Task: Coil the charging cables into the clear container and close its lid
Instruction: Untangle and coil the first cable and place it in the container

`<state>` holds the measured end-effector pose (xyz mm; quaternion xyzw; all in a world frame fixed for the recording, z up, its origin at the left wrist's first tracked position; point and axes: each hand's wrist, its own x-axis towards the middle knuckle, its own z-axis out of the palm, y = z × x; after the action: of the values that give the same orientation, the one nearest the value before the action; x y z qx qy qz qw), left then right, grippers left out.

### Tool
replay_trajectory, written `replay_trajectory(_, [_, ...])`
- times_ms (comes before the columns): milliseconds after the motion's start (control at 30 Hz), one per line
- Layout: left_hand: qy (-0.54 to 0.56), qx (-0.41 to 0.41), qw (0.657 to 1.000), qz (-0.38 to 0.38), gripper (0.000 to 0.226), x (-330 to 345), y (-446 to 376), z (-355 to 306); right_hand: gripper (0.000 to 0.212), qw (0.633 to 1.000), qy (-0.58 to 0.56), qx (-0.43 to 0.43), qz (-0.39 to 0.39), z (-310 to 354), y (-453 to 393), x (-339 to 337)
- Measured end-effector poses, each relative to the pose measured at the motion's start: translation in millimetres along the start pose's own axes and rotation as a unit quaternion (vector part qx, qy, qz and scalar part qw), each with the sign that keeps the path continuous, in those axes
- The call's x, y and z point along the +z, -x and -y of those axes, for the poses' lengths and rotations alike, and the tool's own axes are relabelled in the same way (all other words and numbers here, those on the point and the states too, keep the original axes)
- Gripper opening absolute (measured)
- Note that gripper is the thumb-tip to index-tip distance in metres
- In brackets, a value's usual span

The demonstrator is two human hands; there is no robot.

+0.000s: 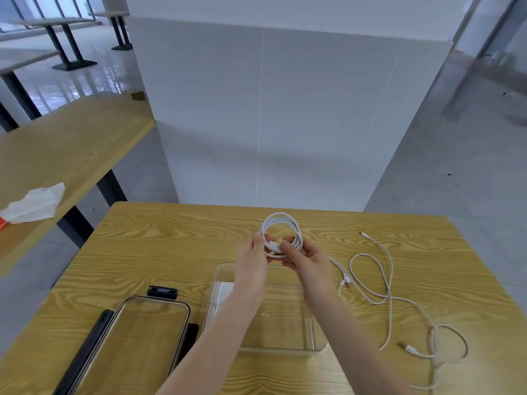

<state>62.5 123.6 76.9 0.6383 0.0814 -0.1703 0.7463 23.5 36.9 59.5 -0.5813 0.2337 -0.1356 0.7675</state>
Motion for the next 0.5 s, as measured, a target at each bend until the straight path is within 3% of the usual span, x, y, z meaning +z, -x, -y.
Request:
replay_trajectory(133, [-0.034, 0.031, 0.998, -0.039, 0.037, 4.0, -0.7, 5.9, 0.007, 0.999, -0.042, 0.017, -0.027, -0.3, 2.2, 4.8])
replay_trajectory(233, [-0.034, 0.015, 0.998, -0.049, 0.036, 3.6, -3.9, 7.8, 0.009, 0.997, -0.064, 0.048, -0.004, 1.0, 1.5, 5.3])
replay_trajectory(500, [0.013, -0.076, 0.996, 0.051, 0.024, -7.2, -9.7, 0.6, 0.011, 0.993, -0.053, 0.083, 0.064, 6.8, -11.3, -10.0])
